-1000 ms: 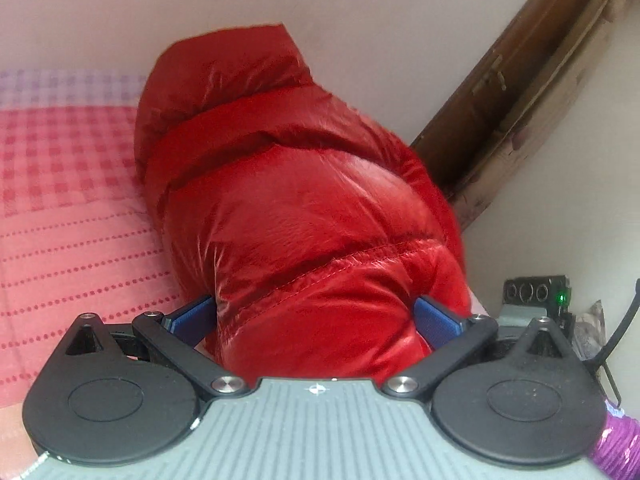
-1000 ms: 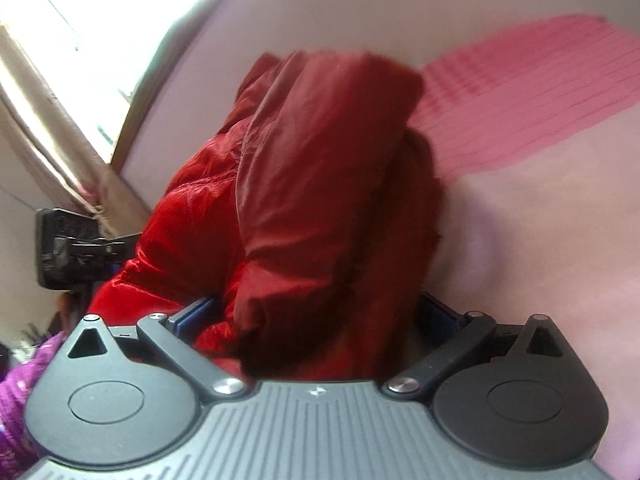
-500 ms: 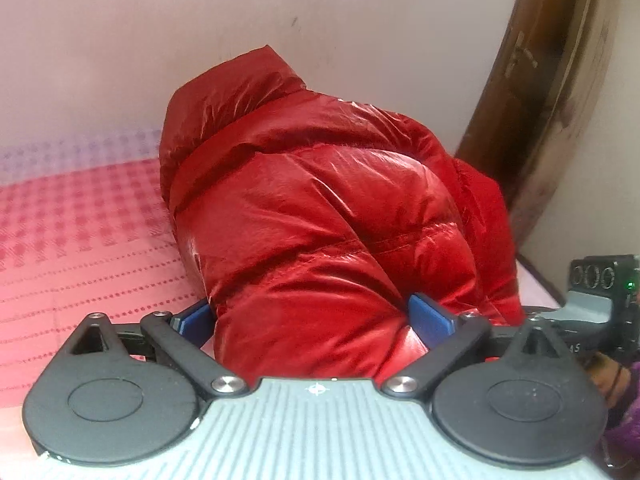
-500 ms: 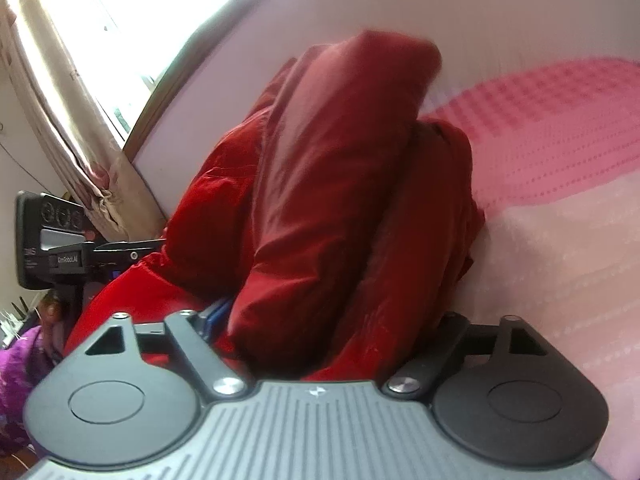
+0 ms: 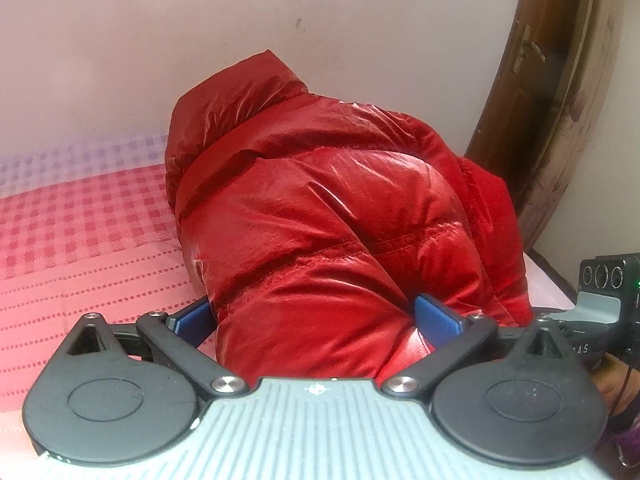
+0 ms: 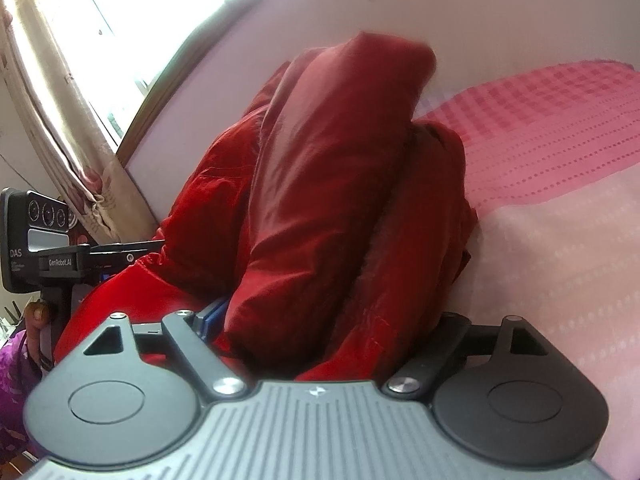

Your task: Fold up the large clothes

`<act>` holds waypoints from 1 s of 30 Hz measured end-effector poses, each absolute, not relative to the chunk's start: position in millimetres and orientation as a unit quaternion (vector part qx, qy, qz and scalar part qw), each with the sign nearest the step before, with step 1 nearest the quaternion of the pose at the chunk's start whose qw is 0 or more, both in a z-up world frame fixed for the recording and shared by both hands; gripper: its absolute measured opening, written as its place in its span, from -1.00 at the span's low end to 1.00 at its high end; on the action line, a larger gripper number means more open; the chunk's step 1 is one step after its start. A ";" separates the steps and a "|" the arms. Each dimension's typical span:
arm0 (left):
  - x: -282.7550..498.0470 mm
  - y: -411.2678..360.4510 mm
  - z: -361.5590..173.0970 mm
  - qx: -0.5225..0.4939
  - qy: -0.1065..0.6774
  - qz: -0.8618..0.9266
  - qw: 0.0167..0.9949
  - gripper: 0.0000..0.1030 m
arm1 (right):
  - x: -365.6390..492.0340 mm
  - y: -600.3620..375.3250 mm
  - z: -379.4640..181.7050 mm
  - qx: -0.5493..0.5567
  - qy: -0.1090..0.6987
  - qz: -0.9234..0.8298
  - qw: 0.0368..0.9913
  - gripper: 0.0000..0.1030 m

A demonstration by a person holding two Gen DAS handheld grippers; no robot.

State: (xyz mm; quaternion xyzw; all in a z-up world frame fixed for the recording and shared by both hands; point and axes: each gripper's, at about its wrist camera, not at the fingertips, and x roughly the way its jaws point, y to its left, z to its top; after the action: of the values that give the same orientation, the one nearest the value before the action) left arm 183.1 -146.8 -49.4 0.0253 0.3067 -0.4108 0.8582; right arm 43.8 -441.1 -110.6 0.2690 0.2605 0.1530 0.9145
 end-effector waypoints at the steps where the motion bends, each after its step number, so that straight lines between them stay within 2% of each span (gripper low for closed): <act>1: 183.3 -146.5 -49.5 0.025 0.306 -0.412 0.858 1.00 | 44.0 -441.4 -110.8 0.270 0.261 0.153 0.914 0.68; 13: 194.2 -140.5 -52.4 0.008 0.315 -0.431 0.846 1.00 | 45.5 -442.2 -111.8 0.275 0.262 0.153 0.912 0.73; 22: 253.8 -106.8 -97.3 -0.164 0.431 -0.505 0.730 1.00 | 46.5 -441.9 -112.0 0.271 0.262 0.158 0.913 0.80; 27: 269.1 -105.7 -120.2 -0.208 0.456 -0.543 0.674 1.00 | 48.6 -443.8 -113.0 0.272 0.263 0.164 0.911 0.83; 30: 265.7 -113.1 -120.5 -0.210 0.457 -0.542 0.673 1.00 | 50.9 -444.7 -114.0 0.273 0.264 0.164 0.911 0.85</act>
State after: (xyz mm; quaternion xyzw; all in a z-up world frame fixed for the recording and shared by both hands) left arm 265.7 -113.1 -120.5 -0.2101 0.4572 -0.5415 0.6735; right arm 50.9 -444.7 -114.0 0.2726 0.2642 0.1637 0.9105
